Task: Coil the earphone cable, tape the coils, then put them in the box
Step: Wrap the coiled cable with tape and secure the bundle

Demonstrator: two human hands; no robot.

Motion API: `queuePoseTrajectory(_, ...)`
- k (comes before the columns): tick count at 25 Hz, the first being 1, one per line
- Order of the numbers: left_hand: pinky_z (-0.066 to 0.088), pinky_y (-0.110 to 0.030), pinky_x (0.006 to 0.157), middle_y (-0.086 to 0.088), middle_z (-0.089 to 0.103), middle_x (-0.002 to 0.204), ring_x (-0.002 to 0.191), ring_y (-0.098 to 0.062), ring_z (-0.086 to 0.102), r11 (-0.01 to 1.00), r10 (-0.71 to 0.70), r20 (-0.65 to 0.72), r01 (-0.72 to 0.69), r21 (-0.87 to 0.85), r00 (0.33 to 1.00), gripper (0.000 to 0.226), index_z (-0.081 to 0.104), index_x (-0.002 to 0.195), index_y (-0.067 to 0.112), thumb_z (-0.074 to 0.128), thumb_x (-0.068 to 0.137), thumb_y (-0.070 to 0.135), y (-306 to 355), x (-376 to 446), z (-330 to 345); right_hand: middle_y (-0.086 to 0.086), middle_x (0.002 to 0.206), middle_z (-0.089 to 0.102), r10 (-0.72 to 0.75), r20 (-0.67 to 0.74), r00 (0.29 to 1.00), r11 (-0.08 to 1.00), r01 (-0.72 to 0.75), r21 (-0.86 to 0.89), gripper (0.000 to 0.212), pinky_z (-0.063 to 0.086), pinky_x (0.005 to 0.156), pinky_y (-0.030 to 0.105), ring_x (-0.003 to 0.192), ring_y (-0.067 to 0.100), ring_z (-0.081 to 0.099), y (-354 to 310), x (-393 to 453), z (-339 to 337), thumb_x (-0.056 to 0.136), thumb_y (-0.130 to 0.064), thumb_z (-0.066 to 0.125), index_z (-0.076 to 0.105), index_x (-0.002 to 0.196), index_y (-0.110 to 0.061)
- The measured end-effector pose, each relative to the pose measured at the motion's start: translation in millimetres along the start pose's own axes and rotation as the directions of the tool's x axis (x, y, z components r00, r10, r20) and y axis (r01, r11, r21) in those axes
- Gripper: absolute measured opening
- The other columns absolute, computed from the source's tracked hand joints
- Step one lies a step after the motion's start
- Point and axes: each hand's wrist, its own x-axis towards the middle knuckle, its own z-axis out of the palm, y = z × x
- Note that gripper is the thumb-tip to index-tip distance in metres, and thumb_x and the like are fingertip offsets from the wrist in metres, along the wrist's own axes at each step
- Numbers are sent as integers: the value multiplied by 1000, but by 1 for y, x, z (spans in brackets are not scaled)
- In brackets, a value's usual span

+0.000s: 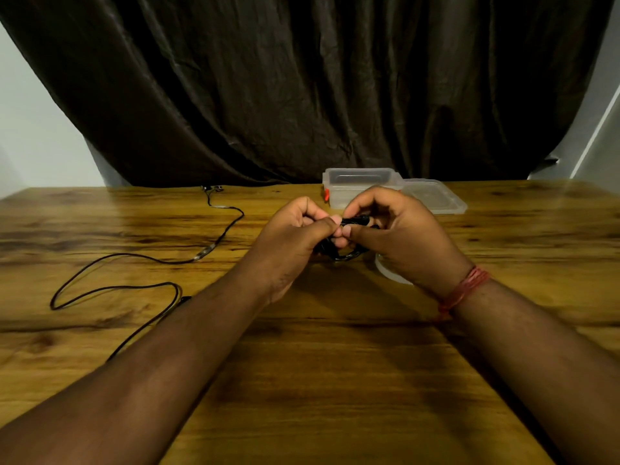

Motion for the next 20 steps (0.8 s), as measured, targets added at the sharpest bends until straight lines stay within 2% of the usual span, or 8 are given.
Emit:
queuePoseTrajectory(1, 52, -40, 86, -7, 69, 74, 73, -17, 67, 1000, 0, 7, 0, 0, 1000, 11, 54, 84, 11, 59, 92, 4, 0, 0, 0, 18, 92, 69, -8, -16, 1000, 1000, 8, -13, 15, 53, 77, 63, 86, 46, 66, 1, 0, 0, 83, -3, 72, 66, 93, -13)
queuePoseTrajectory(3, 51, -39, 84, -4, 67, 74, 76, -18, 66, 1000, -25, 18, 25, -2, 1000, 9, 55, 87, 11, 59, 93, 6, 0, 0, 0, 19, 87, 71, 10, -41, 999, 1000, -10, 12, 11, 51, 78, 65, 85, 45, 67, 1, 0, 0, 83, -1, 70, 66, 91, -8)
queuePoseTrajectory(7, 49, -33, 74, -3, 66, 77, 79, -16, 66, 994, -109, 61, 110, -22, 992, 5, 58, 97, 12, 55, 95, 10, 0, -1, 0, 19, 85, 72, 51, -33, 998, 997, -49, 54, 8, 55, 83, 56, 81, 37, 70, 0, 0, -1, 84, 2, 68, 66, 91, -2)
queuePoseTrajectory(9, 49, -35, 76, -3, 68, 78, 80, -15, 67, 990, -133, 93, 137, -38, 987, 8, 61, 92, 15, 54, 95, 12, 0, -1, -2, 14, 82, 70, 53, -51, 997, 998, -52, 26, 8, 54, 79, 49, 75, 33, 65, 2, 1, -2, 83, -1, 71, 68, 88, -6)
queuePoseTrajectory(11, 49, -37, 79, -4, 69, 78, 79, -16, 67, 983, -159, 118, 169, -77, 980, 10, 62, 87, 18, 56, 95, 15, 1, -1, -3, 16, 86, 72, 53, -51, 997, 998, -53, 19, 8, 55, 83, 54, 80, 39, 67, 4, 2, -2, 82, -4, 72, 70, 87, -9)
queuePoseTrajectory(13, 50, -36, 77, -4, 68, 77, 77, -17, 66, 979, -165, 133, 179, -99, 977, 11, 59, 82, 19, 59, 93, 16, 2, 0, -4, 16, 85, 74, 63, -23, 998, 996, -62, 62, 7, 55, 85, 57, 84, 37, 71, 4, 1, -2, 83, -1, 70, 68, 88, -6)
queuePoseTrajectory(17, 52, -33, 71, -7, 66, 75, 73, -18, 65, 985, -137, 98, 146, -93, 986, 15, 60, 80, 15, 59, 89, 3, 2, 0, -4, 6, 77, 74, 46, 10, 999, 996, -47, 82, 8, 57, 80, 40, 76, 19, 73, 3, 1, -1, 83, 3, 69, 67, 89, -2)
queuePoseTrajectory(20, 53, -31, 70, -8, 65, 74, 75, -20, 65, 986, -120, 73, 127, -107, 990, 17, 59, 80, 13, 57, 90, -1, 3, 0, -3, 17, 82, 73, 58, 21, 998, 983, -61, 173, 7, 57, 80, 39, 80, 30, 71, 5, 1, 0, 85, 2, 67, 66, 92, 0)
